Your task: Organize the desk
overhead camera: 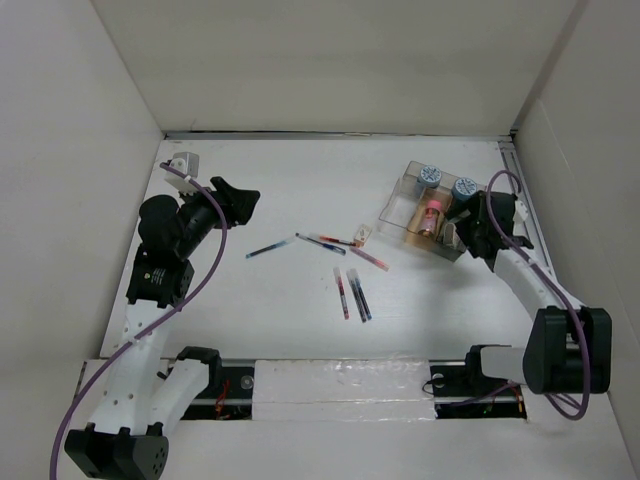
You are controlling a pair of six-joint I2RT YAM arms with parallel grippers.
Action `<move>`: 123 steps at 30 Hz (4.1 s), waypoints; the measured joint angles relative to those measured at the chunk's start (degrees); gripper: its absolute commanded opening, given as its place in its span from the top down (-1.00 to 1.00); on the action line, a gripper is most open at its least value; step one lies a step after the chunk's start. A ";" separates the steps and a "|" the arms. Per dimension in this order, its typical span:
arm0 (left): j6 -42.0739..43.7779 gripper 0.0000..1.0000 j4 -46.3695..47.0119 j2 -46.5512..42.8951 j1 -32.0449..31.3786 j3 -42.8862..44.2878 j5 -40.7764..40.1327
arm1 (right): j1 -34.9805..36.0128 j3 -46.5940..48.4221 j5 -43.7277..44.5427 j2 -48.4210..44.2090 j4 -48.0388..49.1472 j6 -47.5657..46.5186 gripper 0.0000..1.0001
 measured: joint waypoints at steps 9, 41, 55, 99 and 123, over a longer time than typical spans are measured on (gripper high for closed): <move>0.00 -0.15 0.00 0.02 0.00 0.00 0.02 | 11.06 -2.38 0.61 -6.05 5.05 -2.12 0.65; -0.02 -0.15 0.00 0.00 0.00 0.00 1.16 | 37.40 26.32 16.00 36.72 -4.31 -7.72 0.05; -0.02 -0.15 0.00 0.02 0.00 -0.04 1.44 | 38.97 22.45 18.91 26.21 -4.22 -7.32 0.30; -0.02 -0.16 0.42 0.07 0.00 -0.13 0.90 | 28.98 5.14 -3.30 10.67 12.81 -7.26 0.44; -0.02 -0.16 0.42 0.70 0.00 -0.13 0.79 | 39.26 16.17 9.73 26.69 -2.95 -15.96 -0.24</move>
